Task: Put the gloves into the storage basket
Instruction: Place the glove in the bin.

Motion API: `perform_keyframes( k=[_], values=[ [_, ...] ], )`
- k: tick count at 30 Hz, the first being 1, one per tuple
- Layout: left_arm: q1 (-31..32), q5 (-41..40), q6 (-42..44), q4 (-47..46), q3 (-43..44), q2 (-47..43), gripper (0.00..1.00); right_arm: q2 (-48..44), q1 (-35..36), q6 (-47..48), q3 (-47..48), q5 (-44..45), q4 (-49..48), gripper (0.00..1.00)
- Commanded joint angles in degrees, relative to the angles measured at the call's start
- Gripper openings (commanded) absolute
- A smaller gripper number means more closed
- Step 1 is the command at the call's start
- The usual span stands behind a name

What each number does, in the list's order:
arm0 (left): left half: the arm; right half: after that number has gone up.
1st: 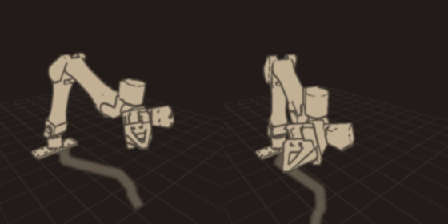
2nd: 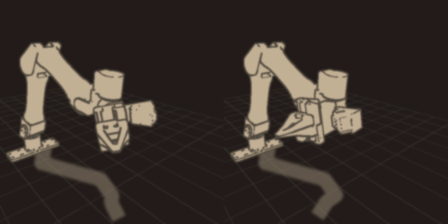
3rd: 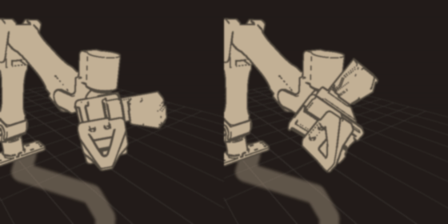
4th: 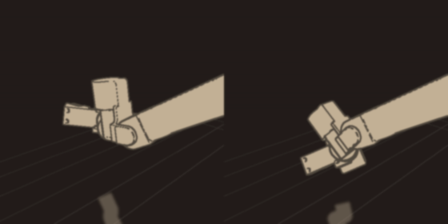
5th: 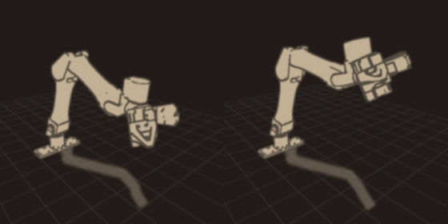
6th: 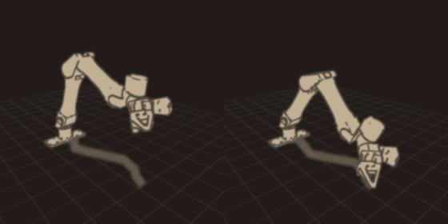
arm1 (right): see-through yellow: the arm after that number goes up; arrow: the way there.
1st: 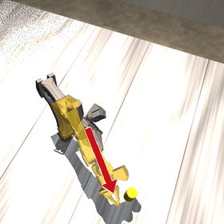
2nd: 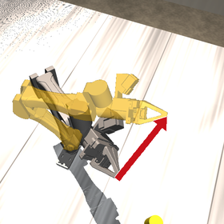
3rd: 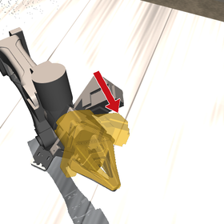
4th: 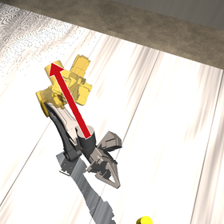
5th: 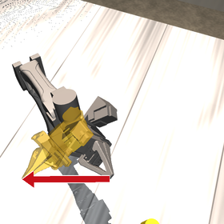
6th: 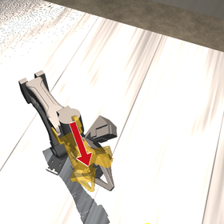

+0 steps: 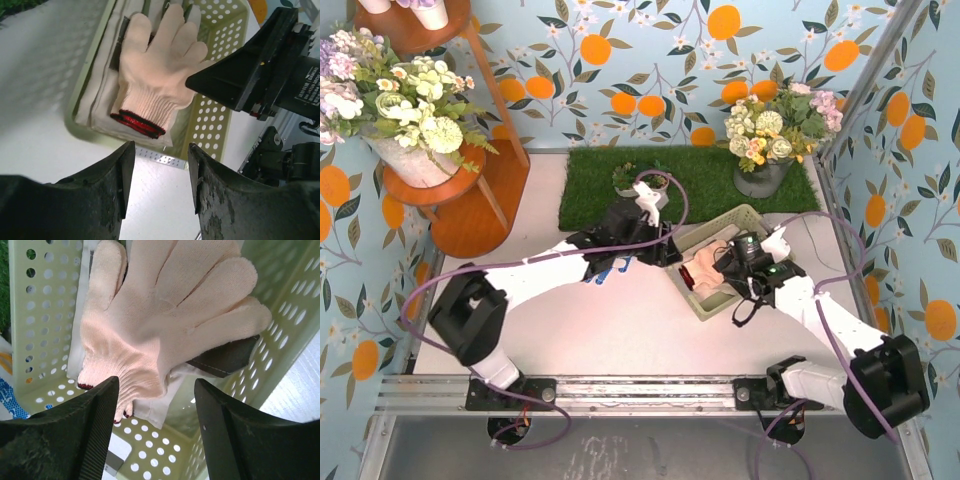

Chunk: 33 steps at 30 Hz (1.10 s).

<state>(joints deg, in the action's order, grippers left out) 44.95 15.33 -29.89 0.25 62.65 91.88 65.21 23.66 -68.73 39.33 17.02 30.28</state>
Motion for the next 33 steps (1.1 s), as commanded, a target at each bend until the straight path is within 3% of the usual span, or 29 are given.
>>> perform_keyframes(
  k=[1, 7, 15, 33],
  values=[
    [1.37, 2.24, -0.92, -6.2, 5.47, 3.67, 0.48, 2.65, -0.01, -2.57, 0.29, 3.01, -2.98, 0.56],
    [2.87, 2.63, -0.75, -6.6, 9.84, 10.56, 0.4, 5.45, -0.02, -1.61, 0.37, 7.84, -5.12, 0.4],
    [4.17, 4.33, -0.89, -6.54, 13.87, 19.11, 0.26, 6.55, 0.03, 0.4, -0.64, 12.63, -7.41, 0.39],
    [5.03, 6.11, -1.67, -6.41, 16.32, 25.57, 0.18, 9.49, -0.11, 10.91, -1.55, 16.29, -16.98, 0.34]
  ],
)
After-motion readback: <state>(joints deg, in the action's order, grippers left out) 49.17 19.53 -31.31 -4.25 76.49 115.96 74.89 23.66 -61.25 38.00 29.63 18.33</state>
